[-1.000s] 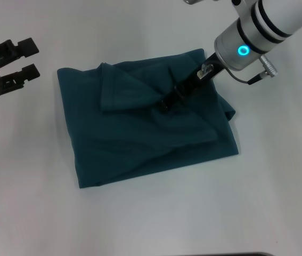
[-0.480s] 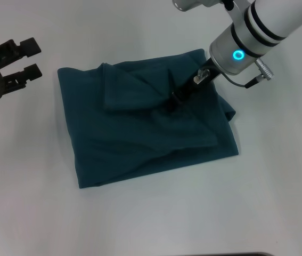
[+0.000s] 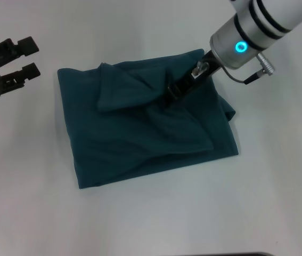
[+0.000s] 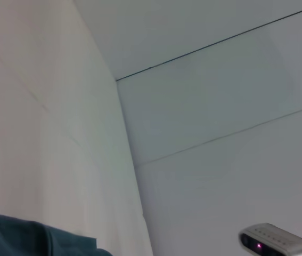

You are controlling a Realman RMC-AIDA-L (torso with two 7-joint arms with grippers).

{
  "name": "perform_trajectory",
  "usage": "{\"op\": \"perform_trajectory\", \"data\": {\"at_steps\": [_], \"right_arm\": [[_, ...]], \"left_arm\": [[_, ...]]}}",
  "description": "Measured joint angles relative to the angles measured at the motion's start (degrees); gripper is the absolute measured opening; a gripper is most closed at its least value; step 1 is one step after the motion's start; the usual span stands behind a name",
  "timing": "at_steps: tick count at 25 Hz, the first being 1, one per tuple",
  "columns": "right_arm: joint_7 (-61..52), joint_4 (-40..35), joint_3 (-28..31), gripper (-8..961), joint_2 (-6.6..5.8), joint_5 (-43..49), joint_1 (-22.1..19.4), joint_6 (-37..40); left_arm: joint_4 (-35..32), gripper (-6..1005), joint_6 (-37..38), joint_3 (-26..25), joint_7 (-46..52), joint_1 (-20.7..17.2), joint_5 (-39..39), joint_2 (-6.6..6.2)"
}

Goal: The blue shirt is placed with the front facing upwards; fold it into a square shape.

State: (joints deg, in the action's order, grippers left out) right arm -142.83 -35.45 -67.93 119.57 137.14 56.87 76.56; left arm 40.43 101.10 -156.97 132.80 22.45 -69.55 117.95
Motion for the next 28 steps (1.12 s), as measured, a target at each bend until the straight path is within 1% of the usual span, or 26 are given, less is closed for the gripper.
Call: {"op": "perform_trajectory", "data": {"at_steps": [2,8,13,18,26,28], "right_arm": [[-0.5,-2.5,0.9,87,-0.04,-0.1,-0.5,2.3],[-4.7,-10.6,1.0,99,-0.14,0.5,-3.1,6.8],[-7.0,-17.5,1.3,109,-0.61,0.5,-5.5,10.3],[-8.5,-20.2,1.6,119,-1.43,0.5,-6.6,11.8],[-8.2,-23.8,6.8,136,-1.64,0.5,-7.7,17.5],[-8.1,-23.7,7.2,140,-1.97,0.6,-7.9,18.2]], "left_arm": [[0.0,886,0.1,0.0,0.0,-0.1,-0.3,-0.01],[0.0,886,0.3,-0.1,0.0,-0.2,-0.5,-0.01],[0.0,885,0.3,-0.1,0.0,-0.1,-0.6,-0.01],[0.0,885,0.5,-0.1,-0.1,0.1,-0.7,-0.01],[0.0,884,0.5,-0.8,-0.1,-0.3,-0.8,-0.01],[0.0,884,0.5,-0.8,-0.1,-0.4,-0.8,-0.01]]}}
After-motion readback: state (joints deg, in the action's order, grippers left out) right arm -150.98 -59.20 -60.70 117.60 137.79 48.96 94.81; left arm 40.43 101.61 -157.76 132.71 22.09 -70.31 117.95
